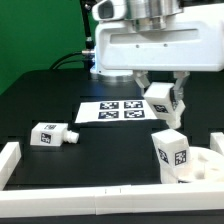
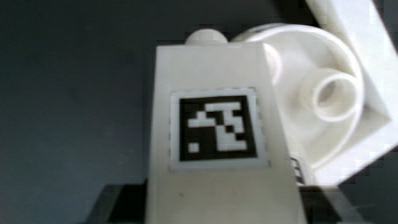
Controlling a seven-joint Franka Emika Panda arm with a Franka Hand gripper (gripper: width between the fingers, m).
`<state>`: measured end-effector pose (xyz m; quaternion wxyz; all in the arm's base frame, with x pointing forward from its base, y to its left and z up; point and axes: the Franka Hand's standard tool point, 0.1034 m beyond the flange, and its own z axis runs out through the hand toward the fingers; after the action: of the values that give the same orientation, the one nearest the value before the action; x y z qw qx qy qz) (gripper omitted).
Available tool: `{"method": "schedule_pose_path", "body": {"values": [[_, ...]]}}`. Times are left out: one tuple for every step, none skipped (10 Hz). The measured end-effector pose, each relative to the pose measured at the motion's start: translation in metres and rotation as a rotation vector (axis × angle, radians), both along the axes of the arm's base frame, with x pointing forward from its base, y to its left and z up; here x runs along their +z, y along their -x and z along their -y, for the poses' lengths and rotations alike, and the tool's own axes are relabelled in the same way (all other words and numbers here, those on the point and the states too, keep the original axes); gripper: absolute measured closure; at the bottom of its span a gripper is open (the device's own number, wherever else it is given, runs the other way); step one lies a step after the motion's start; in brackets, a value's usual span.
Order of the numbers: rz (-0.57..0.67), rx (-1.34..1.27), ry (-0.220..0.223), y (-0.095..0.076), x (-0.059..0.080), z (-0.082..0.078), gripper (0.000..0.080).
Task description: Assemble stool
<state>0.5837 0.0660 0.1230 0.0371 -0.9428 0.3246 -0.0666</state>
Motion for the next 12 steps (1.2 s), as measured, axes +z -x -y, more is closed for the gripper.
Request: {"method": "schedule_pose_path", "body": {"values": [[0.0,0.019,0.034,0.002,-0.001,-0.016,0.0465],[0.002,0.002,0.042,0.003,-0.001,-0.018,0.0465],[0.054,-0.001,0.044,0.001,-0.002,-0.023,0.0465],[0.048,0.008,0.044,0.003,-0.003,-0.026,0.0465],[0.052,0.049,0.052,0.0,-0.001,-0.023,0.0465],[0.078,0.153,0.071,-0.01,0.007,-0.019,0.0465],[0.113,0.221,0.088,-0.024,0.013,-0.017,0.0465],[0.119,0.24,0.092,-0.029,0.014,-0.021,0.0465],[0.114,0.239,0.091,-0.026,0.012,-0.021,0.0465],[0.113,0.24,0.091,-0.026,0.011,-0.021,0.0465],[0.108,0.263,0.103,-0.026,0.008,-0.02,0.0465],[0.093,0.346,0.15,-0.026,-0.002,-0.019,0.0465]]}}
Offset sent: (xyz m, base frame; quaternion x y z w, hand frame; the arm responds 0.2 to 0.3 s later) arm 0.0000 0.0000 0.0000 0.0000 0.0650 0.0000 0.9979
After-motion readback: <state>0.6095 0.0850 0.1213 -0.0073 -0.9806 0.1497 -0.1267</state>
